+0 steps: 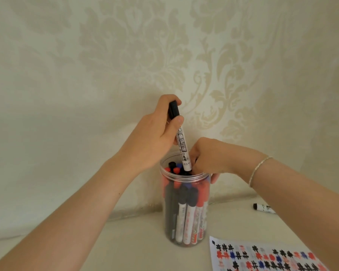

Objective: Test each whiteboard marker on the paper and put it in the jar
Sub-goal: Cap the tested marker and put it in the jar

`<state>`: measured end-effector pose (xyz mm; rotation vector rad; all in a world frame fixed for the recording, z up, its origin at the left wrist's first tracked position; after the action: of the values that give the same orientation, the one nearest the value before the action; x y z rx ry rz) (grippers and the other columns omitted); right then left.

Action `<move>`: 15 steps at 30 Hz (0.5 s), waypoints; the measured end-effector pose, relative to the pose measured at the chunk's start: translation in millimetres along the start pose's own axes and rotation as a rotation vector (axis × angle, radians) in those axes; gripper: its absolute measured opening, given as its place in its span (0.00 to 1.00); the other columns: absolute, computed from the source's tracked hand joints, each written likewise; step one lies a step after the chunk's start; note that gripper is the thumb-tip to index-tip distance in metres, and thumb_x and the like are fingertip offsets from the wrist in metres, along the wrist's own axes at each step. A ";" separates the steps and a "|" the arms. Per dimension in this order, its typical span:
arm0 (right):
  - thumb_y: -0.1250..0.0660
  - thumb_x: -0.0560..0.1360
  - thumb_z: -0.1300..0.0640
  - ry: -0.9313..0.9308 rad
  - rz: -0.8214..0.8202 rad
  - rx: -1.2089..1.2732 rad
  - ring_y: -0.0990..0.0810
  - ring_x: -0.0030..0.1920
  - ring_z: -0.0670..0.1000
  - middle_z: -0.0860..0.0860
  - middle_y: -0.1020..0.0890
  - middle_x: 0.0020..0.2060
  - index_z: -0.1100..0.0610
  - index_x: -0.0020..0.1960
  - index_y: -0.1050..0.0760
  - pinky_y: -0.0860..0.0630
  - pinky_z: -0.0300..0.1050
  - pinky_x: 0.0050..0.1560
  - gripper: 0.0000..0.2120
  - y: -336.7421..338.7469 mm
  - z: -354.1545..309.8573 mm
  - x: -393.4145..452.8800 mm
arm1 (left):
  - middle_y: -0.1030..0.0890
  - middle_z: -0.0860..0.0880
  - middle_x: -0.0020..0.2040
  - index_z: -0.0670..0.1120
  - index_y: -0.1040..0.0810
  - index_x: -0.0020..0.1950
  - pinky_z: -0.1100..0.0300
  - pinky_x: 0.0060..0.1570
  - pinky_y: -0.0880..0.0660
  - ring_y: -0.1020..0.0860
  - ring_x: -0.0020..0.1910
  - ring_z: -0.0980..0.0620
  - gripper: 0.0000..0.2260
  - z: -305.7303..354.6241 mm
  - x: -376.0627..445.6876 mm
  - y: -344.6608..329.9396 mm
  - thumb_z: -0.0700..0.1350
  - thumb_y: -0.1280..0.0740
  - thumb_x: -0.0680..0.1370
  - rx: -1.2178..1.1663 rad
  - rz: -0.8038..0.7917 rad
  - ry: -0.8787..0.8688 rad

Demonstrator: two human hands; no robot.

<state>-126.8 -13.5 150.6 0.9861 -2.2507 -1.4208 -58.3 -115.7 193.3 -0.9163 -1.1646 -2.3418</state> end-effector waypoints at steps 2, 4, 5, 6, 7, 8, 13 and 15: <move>0.36 0.74 0.65 -0.007 -0.036 0.023 0.16 0.44 0.58 0.58 0.18 0.43 0.62 0.49 0.20 0.17 0.51 0.42 0.07 -0.1 1.2 -1.5 | 0.22 0.48 0.36 0.53 0.36 0.62 0.47 0.44 0.22 0.18 0.34 0.56 0.10 -2.5 -1.0 -5.7 0.45 0.42 0.82 0.027 -0.031 -0.004; 0.35 0.74 0.65 -0.011 -0.066 0.041 0.17 0.46 0.58 0.57 0.19 0.41 0.61 0.46 0.21 0.17 0.51 0.44 0.04 -0.3 0.6 -2.5 | 0.21 0.47 0.36 0.52 0.36 0.63 0.46 0.43 0.22 0.18 0.35 0.54 0.11 -5.0 -1.8 -8.6 0.46 0.42 0.82 0.062 -0.041 -0.014; 0.35 0.74 0.65 -0.012 -0.074 0.044 0.17 0.47 0.58 0.57 0.19 0.41 0.61 0.46 0.22 0.17 0.51 0.45 0.04 -0.4 0.1 -2.3 | 0.21 0.47 0.36 0.52 0.36 0.64 0.46 0.43 0.23 0.18 0.36 0.54 0.11 -6.0 -2.1 -8.9 0.47 0.42 0.82 0.073 -0.041 -0.016; 0.35 0.75 0.66 -0.012 -0.081 0.046 0.17 0.47 0.58 0.57 0.19 0.43 0.61 0.46 0.22 0.18 0.51 0.45 0.04 -0.7 -0.4 -1.9 | 0.21 0.47 0.36 0.52 0.36 0.65 0.46 0.43 0.23 0.18 0.36 0.54 0.12 -6.3 -2.6 -8.9 0.47 0.42 0.82 0.080 -0.042 -0.018; 0.35 0.75 0.66 -0.014 -0.090 0.048 0.17 0.48 0.58 0.58 0.19 0.44 0.62 0.48 0.21 0.18 0.51 0.46 0.05 -1.2 -0.5 -0.9 | 0.21 0.48 0.36 0.52 0.37 0.65 0.45 0.43 0.23 0.18 0.36 0.53 0.12 -6.6 -3.1 -9.0 0.48 0.43 0.82 0.088 -0.043 -0.023; 0.35 0.75 0.66 -0.017 -0.101 0.051 0.17 0.48 0.58 0.58 0.18 0.45 0.62 0.48 0.21 0.18 0.51 0.46 0.05 -1.6 -0.1 -0.1 | 0.22 0.48 0.35 0.52 0.37 0.65 0.45 0.42 0.23 0.18 0.36 0.52 0.13 -5.8 -3.9 -9.0 0.48 0.43 0.82 0.099 -0.044 -0.034; 0.36 0.74 0.65 -0.039 -0.130 0.106 0.19 0.45 0.53 0.56 0.18 0.44 0.62 0.47 0.20 0.17 0.47 0.45 0.06 -3.1 6.9 3.2 | 0.23 0.48 0.35 0.52 0.37 0.65 0.45 0.42 0.23 0.18 0.36 0.51 0.12 -0.3 -4.4 -8.5 0.48 0.43 0.82 0.102 -0.080 -0.049; 0.35 0.74 0.65 -0.051 -0.131 0.126 0.19 0.48 0.53 0.57 0.18 0.48 0.65 0.52 0.20 0.18 0.47 0.46 0.09 -3.4 9.8 4.2 | 0.22 0.47 0.36 0.52 0.37 0.64 0.46 0.43 0.23 0.18 0.36 0.54 0.12 -0.9 -3.0 -6.6 0.47 0.43 0.82 0.105 -0.106 -0.037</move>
<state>-134.1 -10.7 142.6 1.1684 -2.3763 -1.3852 -60.2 -112.4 187.1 -0.8856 -1.3681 -2.3292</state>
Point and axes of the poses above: each hand's wrist, its own x-axis towards the middle knuckle, its own y-axis out of the back of the hand, z = x × y, the point moved 5 cm from there along x, towards the middle knuckle
